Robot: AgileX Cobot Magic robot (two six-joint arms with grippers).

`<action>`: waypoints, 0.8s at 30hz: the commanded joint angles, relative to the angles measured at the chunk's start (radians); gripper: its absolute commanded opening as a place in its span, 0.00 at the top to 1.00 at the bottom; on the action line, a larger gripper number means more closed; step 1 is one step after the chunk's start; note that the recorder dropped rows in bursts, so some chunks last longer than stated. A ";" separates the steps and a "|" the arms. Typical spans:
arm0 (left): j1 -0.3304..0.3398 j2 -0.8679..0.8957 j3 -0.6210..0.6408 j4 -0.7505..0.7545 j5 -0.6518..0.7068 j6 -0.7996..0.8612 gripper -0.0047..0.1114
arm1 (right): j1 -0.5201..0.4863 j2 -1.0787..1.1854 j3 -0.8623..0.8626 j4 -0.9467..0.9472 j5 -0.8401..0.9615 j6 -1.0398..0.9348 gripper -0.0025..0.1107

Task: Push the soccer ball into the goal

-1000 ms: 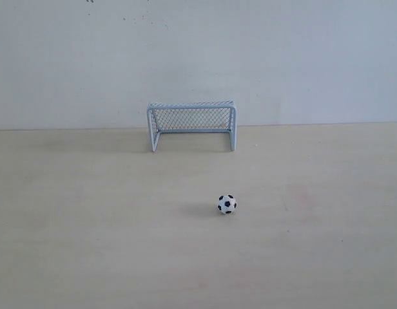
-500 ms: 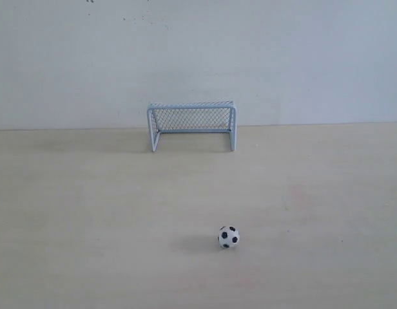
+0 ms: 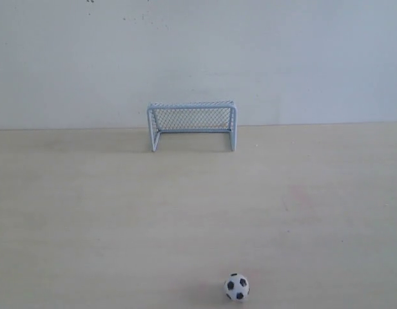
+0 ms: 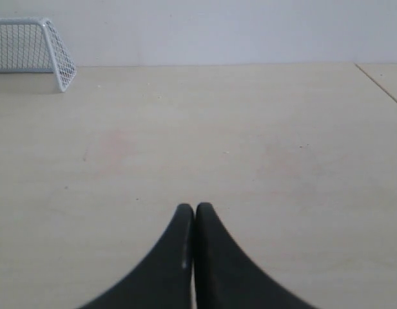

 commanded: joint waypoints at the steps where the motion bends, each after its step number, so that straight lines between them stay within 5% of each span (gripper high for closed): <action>1: 0.008 -0.003 0.044 0.005 -0.170 -0.011 0.92 | 0.003 -0.005 0.000 -0.001 -0.008 -0.002 0.98; 12: 0.008 -0.003 0.168 -0.048 -0.405 -0.031 0.92 | 0.003 -0.005 0.000 -0.001 -0.008 -0.002 0.98; 24: 0.149 -0.003 0.638 0.001 -0.787 -0.174 0.92 | 0.003 -0.005 0.000 -0.001 -0.008 -0.002 0.98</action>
